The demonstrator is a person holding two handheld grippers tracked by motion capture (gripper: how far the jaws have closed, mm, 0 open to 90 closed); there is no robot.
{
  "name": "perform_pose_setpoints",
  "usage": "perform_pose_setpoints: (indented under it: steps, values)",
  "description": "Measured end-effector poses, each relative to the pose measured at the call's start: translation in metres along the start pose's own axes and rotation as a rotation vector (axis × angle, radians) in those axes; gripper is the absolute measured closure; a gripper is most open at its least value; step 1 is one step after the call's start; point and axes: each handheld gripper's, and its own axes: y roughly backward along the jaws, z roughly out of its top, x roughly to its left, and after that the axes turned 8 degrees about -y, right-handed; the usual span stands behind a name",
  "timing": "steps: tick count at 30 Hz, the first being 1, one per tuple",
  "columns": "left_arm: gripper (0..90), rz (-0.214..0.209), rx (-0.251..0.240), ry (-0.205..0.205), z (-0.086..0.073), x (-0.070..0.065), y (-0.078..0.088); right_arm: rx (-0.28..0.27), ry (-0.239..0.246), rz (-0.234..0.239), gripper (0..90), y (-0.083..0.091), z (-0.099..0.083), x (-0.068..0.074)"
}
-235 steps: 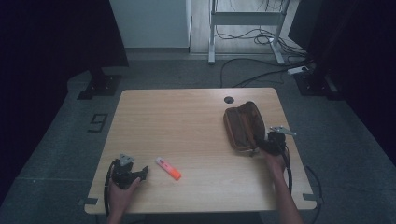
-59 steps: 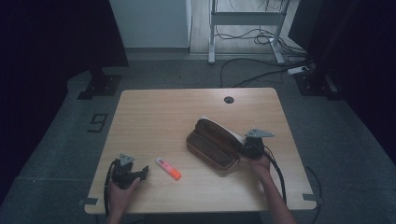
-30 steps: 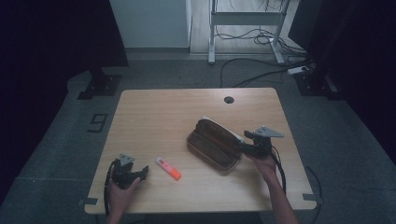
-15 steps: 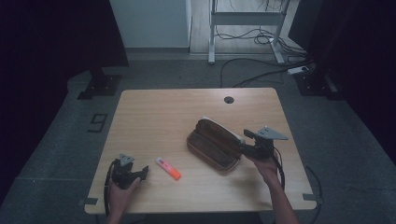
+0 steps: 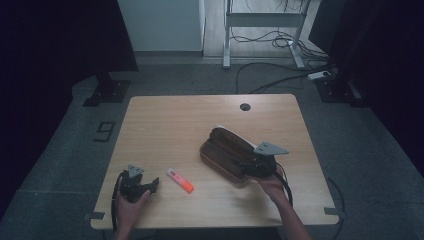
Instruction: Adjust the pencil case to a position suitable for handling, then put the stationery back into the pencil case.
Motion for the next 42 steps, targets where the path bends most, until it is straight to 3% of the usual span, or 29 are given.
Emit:
perform_pose_setpoints:
  steps: [14,42]
  values:
    - [19.5,0.000,0.000,0.000,0.000,0.000,0.000,0.028,0.008,0.076,34.6,-0.018,-0.008,0.023]
    - [19.6,0.001,0.000,0.000,0.000,0.000,0.000,0.086,0.047,0.114,36.3,-0.047,-0.015,0.062]
